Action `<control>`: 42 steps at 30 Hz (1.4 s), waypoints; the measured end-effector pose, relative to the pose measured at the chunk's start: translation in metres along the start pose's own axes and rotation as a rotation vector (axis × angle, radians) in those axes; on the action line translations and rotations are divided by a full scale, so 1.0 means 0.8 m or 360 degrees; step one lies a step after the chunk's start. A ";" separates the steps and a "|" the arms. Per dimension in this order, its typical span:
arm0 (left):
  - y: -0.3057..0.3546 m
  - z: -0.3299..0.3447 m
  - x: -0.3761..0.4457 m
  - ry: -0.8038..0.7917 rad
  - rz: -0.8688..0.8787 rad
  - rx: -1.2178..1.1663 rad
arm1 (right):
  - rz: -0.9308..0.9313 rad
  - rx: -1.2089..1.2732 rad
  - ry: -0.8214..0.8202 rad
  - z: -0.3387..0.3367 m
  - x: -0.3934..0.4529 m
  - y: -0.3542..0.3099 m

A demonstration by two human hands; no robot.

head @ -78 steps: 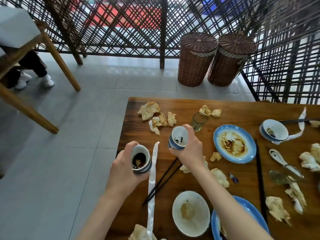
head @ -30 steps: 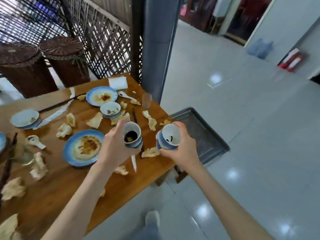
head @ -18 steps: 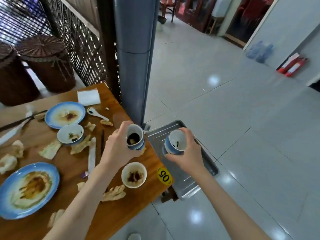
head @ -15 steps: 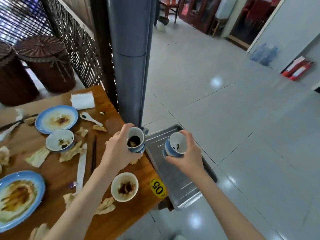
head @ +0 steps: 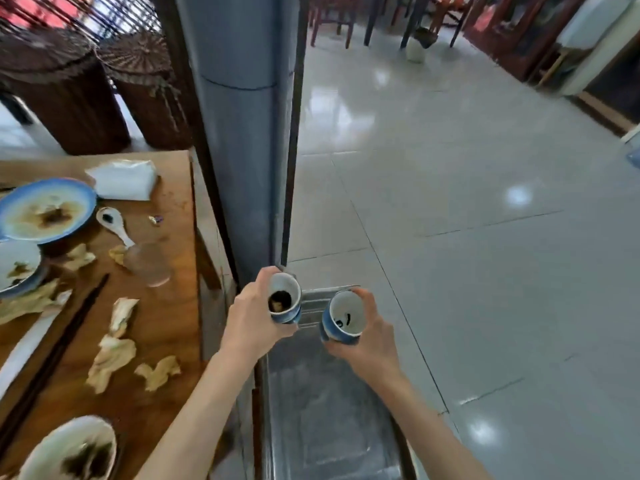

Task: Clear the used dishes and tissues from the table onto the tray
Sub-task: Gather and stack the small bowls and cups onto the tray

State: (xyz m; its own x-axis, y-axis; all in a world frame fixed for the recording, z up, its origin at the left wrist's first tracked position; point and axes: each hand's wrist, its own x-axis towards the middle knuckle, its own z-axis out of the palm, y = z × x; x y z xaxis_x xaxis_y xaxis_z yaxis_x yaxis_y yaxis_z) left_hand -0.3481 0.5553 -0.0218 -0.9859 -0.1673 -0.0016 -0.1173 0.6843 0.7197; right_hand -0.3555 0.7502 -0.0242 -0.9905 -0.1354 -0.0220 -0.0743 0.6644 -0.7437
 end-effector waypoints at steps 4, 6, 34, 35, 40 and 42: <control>-0.027 0.077 0.032 0.0051 -0.0173 0.0023 | -0.0038 0.0032 -0.0091 0.032 0.045 0.073; -0.049 0.107 0.042 0.0078 -0.0260 0.0029 | -0.0043 0.0020 -0.0142 0.049 0.063 0.105; -0.255 0.278 0.113 0.0031 -0.0352 0.0681 | -0.0027 0.0044 -0.0271 0.269 0.174 0.284; -0.257 0.278 0.113 0.0034 -0.0363 0.0676 | -0.0029 0.0036 -0.0290 0.269 0.174 0.283; -0.258 0.278 0.112 -0.0010 -0.0413 0.0703 | -0.0038 -0.0013 -0.0370 0.264 0.173 0.280; -0.259 0.276 0.110 -0.0031 -0.0433 0.0723 | -0.0024 -0.0022 -0.0399 0.262 0.171 0.278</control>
State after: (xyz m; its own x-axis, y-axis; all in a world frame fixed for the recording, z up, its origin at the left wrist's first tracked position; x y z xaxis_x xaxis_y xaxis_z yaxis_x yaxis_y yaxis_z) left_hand -0.4370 0.5557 -0.3243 -0.9142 -0.3714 -0.1620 -0.4047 0.8574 0.3180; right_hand -0.4832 0.7254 -0.3329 -0.9299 -0.3224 -0.1770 -0.0924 0.6705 -0.7361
